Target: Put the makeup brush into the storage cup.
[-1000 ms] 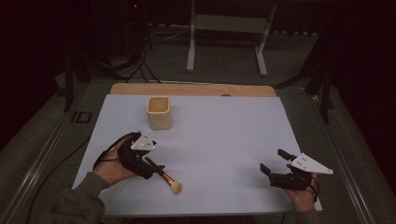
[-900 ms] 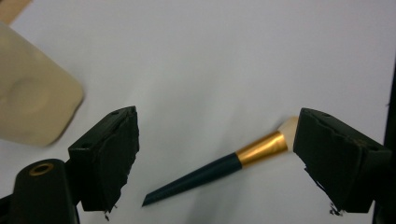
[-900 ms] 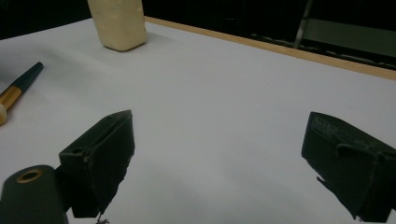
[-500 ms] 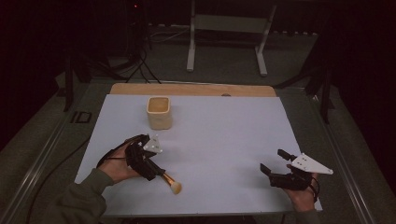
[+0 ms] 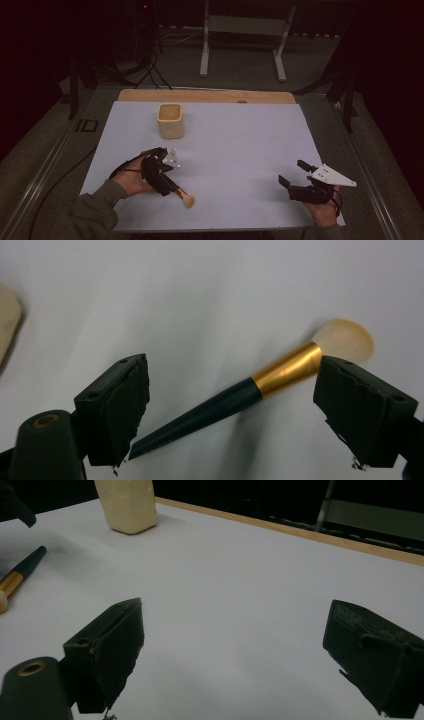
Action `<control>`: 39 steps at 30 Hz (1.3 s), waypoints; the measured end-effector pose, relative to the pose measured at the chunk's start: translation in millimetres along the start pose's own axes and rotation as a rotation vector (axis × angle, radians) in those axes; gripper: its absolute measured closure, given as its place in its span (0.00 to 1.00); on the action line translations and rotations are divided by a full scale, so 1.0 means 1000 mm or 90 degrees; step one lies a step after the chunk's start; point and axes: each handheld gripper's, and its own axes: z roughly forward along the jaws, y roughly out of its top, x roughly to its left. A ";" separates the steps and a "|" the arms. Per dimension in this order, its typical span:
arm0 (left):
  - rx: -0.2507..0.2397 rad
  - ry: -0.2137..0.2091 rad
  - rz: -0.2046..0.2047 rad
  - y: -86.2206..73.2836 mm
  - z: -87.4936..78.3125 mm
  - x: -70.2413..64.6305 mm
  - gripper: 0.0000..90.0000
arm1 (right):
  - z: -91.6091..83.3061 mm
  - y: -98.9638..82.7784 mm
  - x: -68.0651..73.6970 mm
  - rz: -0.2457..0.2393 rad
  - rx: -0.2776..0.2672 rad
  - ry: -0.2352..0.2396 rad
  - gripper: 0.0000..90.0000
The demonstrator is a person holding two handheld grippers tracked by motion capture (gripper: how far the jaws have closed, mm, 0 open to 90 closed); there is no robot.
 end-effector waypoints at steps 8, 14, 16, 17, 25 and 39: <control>0.029 -0.021 0.015 0.001 0.012 -0.002 0.18 | 0.000 0.000 0.000 0.000 0.000 0.000 0.10; 0.045 -0.035 0.028 0.003 0.018 -0.004 0.21 | 0.000 0.000 0.000 0.000 0.001 0.001 0.10; 0.051 -0.038 0.033 0.003 0.021 -0.005 0.22 | 0.000 0.000 0.000 0.000 0.001 0.001 0.10; 0.057 -0.042 0.036 0.003 0.022 -0.005 0.23 | 0.000 0.000 0.000 0.000 0.001 0.001 0.10; 0.067 -0.054 0.049 0.002 0.025 -0.004 0.29 | 0.000 0.000 0.000 0.000 0.002 0.001 0.10; 0.127 -0.081 0.102 0.002 0.036 -0.011 0.69 | 0.000 0.000 0.000 0.001 0.002 0.001 0.10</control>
